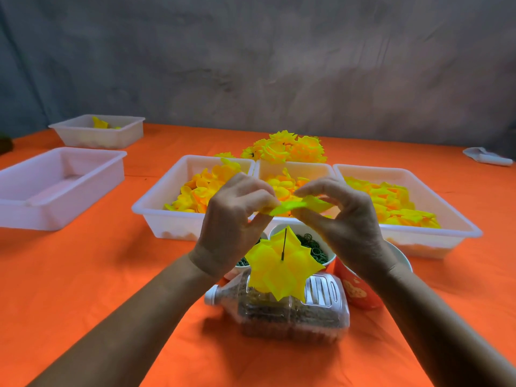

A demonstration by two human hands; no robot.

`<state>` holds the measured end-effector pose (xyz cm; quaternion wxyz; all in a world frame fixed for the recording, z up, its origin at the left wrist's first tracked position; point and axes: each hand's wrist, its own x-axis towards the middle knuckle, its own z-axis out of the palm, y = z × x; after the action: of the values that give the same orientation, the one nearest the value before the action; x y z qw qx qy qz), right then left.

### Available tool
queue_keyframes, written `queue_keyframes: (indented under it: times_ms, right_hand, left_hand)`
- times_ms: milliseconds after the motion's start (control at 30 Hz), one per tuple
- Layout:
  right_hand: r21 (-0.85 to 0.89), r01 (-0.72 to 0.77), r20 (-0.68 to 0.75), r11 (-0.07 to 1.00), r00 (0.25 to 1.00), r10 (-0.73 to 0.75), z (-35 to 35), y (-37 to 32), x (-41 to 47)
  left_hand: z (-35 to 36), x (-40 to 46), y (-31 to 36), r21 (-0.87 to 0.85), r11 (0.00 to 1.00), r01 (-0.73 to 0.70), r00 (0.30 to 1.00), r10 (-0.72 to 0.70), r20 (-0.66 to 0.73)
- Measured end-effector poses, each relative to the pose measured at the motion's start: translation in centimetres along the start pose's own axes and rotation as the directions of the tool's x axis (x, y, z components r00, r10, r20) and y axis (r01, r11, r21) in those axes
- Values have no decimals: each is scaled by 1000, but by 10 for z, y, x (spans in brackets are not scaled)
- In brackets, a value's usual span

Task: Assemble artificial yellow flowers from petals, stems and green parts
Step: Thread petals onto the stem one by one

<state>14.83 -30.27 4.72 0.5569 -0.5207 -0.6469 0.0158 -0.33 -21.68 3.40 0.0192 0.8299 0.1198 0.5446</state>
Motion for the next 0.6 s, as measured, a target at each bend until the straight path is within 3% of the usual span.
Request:
queue_keyframes:
  times_ms: [133, 267, 367, 433, 600]
  right_hand:
    - [227, -286, 4, 931, 956, 292, -1, 0, -2]
    - [479, -509, 103, 715, 842, 530, -5, 1, -2]
    - [619, -598, 221, 510, 755, 617, -5, -4, 2]
    - [631, -646, 292, 429, 711, 640, -6, -9, 4]
    - [508, -687, 333, 520, 713, 617, -6, -15, 4]
  left_hand:
    - [1, -6, -3, 56, 995, -79, 997, 80, -15]
    - [3, -8, -4, 100, 988, -114, 993, 116, -20]
    - [3, -7, -3, 113, 987, -116, 993, 120, -25]
    - [3, -6, -3, 120, 986, -120, 992, 123, -21]
    - [2, -6, -1, 137, 981, -135, 990, 140, -24]
